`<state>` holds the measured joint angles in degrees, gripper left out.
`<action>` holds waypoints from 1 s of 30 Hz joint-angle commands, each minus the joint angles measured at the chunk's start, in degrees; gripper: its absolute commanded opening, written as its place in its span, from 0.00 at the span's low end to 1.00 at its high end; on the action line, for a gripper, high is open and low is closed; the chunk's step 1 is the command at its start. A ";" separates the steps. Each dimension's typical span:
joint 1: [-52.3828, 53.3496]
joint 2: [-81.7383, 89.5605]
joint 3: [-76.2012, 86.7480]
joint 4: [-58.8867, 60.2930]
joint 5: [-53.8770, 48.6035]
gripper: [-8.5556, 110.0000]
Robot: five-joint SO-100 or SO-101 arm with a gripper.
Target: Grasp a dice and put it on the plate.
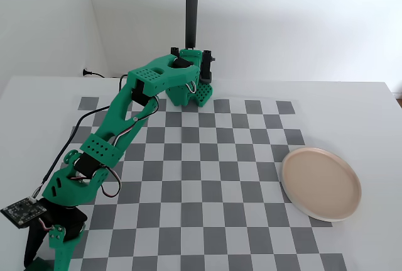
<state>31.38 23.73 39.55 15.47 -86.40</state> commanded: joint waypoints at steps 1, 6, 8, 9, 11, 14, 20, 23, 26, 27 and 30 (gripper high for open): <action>-0.09 0.79 -8.00 0.70 -0.35 0.30; -0.26 -1.32 -11.07 1.76 -0.44 0.30; -0.35 -1.67 -11.60 1.85 -0.44 0.29; -0.44 -1.76 -11.87 1.85 -0.44 0.29; -0.53 -1.85 -12.04 2.11 -0.44 0.28; -0.79 -2.37 -12.92 2.64 -0.26 0.26; -0.79 -3.08 -14.15 3.25 -0.53 0.21; -0.79 -3.08 -14.24 3.25 -0.53 0.16; -0.79 -3.08 -14.33 3.25 -0.44 0.10; -0.79 -3.08 -14.33 3.25 -0.44 0.08; -0.79 -3.08 -14.33 3.16 -0.44 0.04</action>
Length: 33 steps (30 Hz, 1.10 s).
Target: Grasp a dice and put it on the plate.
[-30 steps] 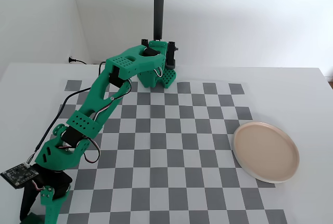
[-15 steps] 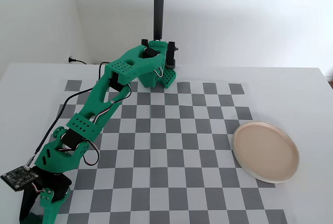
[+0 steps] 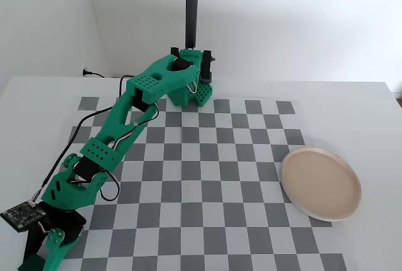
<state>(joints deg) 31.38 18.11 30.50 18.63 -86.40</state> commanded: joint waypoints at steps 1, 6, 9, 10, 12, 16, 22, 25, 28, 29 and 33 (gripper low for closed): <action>-0.88 2.55 -5.27 0.00 -0.44 0.04; -1.49 3.78 -5.27 0.62 0.62 0.04; -2.37 6.15 -5.27 3.08 2.02 0.04; -2.72 7.21 -5.27 4.04 2.72 0.04; -3.43 9.67 -5.19 5.71 4.22 0.04; -5.19 16.17 -4.92 12.04 7.65 0.04; -7.12 25.66 -4.57 18.37 11.69 0.04; -7.65 29.97 -4.48 21.53 13.54 0.04; -8.26 34.45 -4.39 26.10 15.29 0.04; -8.44 35.86 -4.39 27.51 15.82 0.04; -9.05 40.61 -4.04 31.73 17.67 0.04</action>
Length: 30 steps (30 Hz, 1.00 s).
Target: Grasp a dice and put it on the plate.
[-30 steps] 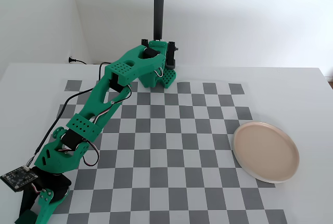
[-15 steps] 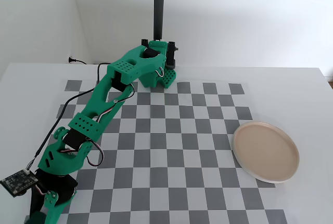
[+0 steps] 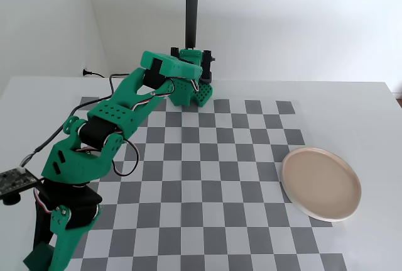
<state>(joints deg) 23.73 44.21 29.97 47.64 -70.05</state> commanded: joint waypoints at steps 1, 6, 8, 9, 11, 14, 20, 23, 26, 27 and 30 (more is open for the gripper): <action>-1.67 15.82 -3.16 4.04 1.76 0.04; -3.87 22.85 -1.67 12.13 5.27 0.04; -5.10 25.58 -0.97 15.03 6.68 0.04; -5.80 26.89 -0.70 16.52 7.38 0.04; -7.38 29.18 -0.44 19.60 8.88 0.04; -10.02 32.52 -0.09 24.26 10.90 0.04; -16.17 39.02 1.67 32.43 13.97 0.04; -19.51 42.54 3.78 35.51 14.33 0.04; -23.03 45.79 6.33 37.79 13.71 0.04; -24.17 46.85 7.38 38.41 13.36 0.04; -27.69 49.13 9.58 39.90 13.10 0.04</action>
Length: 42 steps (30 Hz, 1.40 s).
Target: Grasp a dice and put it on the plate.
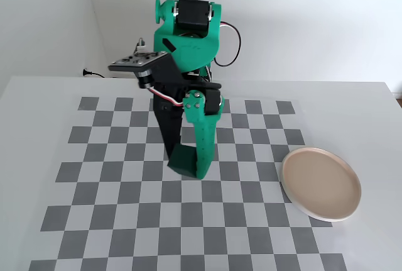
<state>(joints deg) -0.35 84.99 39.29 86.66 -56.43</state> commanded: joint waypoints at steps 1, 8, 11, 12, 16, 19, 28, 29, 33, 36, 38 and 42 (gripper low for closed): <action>-4.75 8.88 0.53 1.67 -0.53 0.04; -13.36 12.39 5.36 3.69 -0.62 0.04; -17.84 13.71 7.65 4.13 -1.32 0.04; -19.42 13.97 8.26 4.31 -1.58 0.04; -26.10 14.41 10.02 5.89 -2.72 0.04; -31.11 14.85 12.13 6.15 -3.08 0.04; -44.03 8.53 13.97 2.90 -0.18 0.04; -45.00 7.56 13.97 2.02 -0.09 0.03; -47.11 3.60 13.62 -2.20 -0.70 0.03; -47.46 0.88 13.45 -5.36 -1.67 0.03; -47.29 -1.23 13.10 -7.03 -2.81 0.03; -45.26 -6.77 9.67 -9.14 -4.66 0.03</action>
<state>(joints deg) -47.02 79.63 53.96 79.63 -59.77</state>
